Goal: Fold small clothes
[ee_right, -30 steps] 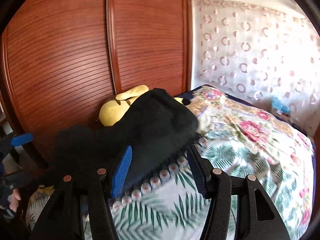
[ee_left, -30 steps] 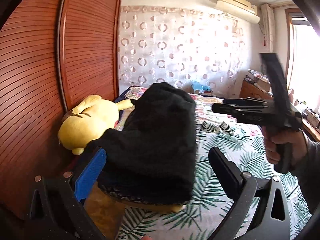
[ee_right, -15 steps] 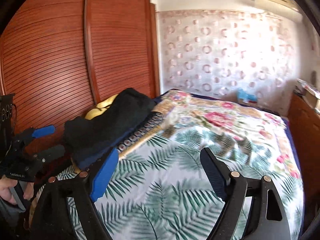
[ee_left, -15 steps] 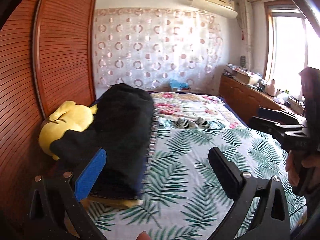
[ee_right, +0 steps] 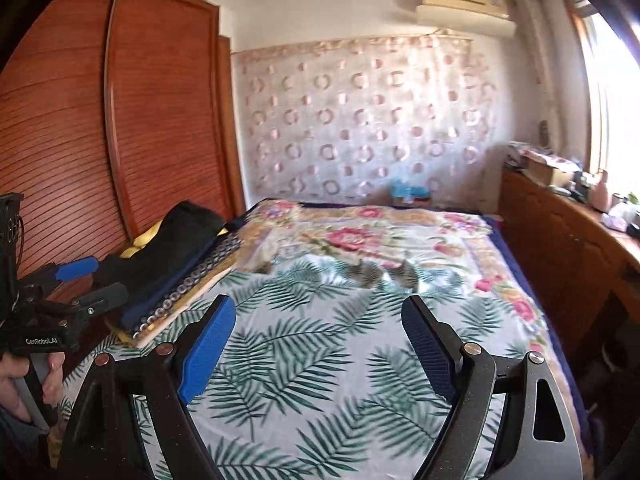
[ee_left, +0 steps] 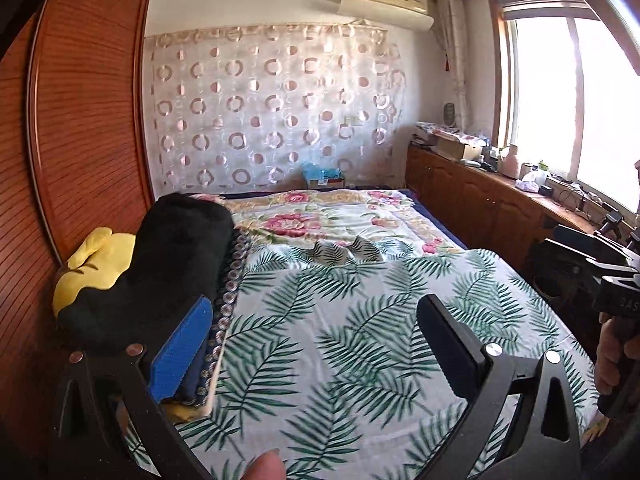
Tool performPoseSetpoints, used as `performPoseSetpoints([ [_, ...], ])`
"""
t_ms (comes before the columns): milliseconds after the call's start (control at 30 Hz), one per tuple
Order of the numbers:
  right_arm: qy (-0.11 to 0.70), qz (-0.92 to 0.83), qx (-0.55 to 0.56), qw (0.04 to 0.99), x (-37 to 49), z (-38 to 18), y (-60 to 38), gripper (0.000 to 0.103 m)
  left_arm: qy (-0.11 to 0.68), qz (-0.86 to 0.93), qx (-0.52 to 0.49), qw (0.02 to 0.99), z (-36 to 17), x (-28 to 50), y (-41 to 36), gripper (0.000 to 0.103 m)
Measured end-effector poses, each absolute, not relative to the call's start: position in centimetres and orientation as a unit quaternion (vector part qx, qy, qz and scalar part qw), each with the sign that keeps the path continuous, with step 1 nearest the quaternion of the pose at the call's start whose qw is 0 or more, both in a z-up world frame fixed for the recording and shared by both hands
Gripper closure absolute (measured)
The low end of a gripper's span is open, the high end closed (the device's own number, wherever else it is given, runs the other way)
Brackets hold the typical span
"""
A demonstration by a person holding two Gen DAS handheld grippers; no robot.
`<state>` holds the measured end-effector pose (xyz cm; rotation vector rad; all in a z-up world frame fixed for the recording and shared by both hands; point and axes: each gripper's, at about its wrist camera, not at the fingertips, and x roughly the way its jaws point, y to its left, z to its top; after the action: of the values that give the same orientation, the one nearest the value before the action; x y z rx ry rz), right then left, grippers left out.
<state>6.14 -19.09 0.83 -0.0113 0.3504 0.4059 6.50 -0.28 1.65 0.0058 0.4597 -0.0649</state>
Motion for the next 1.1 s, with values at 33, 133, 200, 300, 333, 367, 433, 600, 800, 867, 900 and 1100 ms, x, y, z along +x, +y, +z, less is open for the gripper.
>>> performPoseSetpoints([
  [33, 0.17, 0.196, -0.003, 0.966, 5.7, 1.0, -19.2, 0.017, 0.227, -0.034, 0.003, 0.973, 1.9, 6.6, -0.7, 0.001],
  [133, 0.16, 0.185, 0.004, 0.969, 4.3, 1.4, -19.4, 0.017, 0.218, -0.038, 0.006, 0.975, 3.1, 6.5, -1.8, 0.001],
  [200, 0.154, 0.177, 0.008, 0.972, 3.4, 1.7, -19.3, 0.017, 0.21, -0.04, 0.009, 0.977, 3.9, 6.5, -2.4, 0.001],
  [300, 0.146, 0.168, 0.011, 0.975, 2.6, 1.3, -19.1, 0.017, 0.201, -0.04, 0.01, 0.979, 5.2, 6.3, -3.0, 0.001],
  [333, 0.142, 0.164, 0.011, 0.976, 2.2, 1.3, -19.0, 0.017, 0.197, -0.04, 0.01, 0.98, 5.5, 6.2, -3.2, 0.001],
  [367, 0.14, 0.162, 0.012, 0.977, 1.9, 1.2, -18.9, 0.017, 0.194, -0.04, 0.011, 0.98, 5.9, 6.1, -3.3, 0.001],
  [433, 0.137, 0.16, 0.013, 0.978, 1.4, 1.1, -18.5, 0.017, 0.187, -0.038, 0.014, 0.981, 6.4, 5.8, -3.6, 0.001],
  [600, 0.133, 0.146, 0.016, 0.98, 0.8, 0.1, -17.8, 0.017, 0.186, -0.034, 0.015, 0.982, 6.7, 5.6, -3.7, 0.001],
  [800, 0.135, 0.145, 0.019, 0.98, 0.5, -0.2, -17.8, 0.017, 0.188, -0.032, 0.012, 0.982, 6.4, 5.7, -3.6, 0.001],
  [867, 0.135, 0.145, 0.02, 0.98, 0.6, -0.1, -17.9, 0.017, 0.189, -0.034, 0.013, 0.981, 6.4, 5.7, -3.6, 0.001],
  [900, 0.136, 0.144, 0.02, 0.98, 0.6, -0.1, -17.8, 0.017, 0.189, -0.033, 0.014, 0.981, 6.3, 5.7, -3.6, 0.001],
  [1100, 0.137, 0.146, 0.021, 0.979, 1.6, 0.3, -18.7, 0.017, 0.189, -0.034, 0.013, 0.981, 6.3, 5.8, -3.6, 0.001],
])
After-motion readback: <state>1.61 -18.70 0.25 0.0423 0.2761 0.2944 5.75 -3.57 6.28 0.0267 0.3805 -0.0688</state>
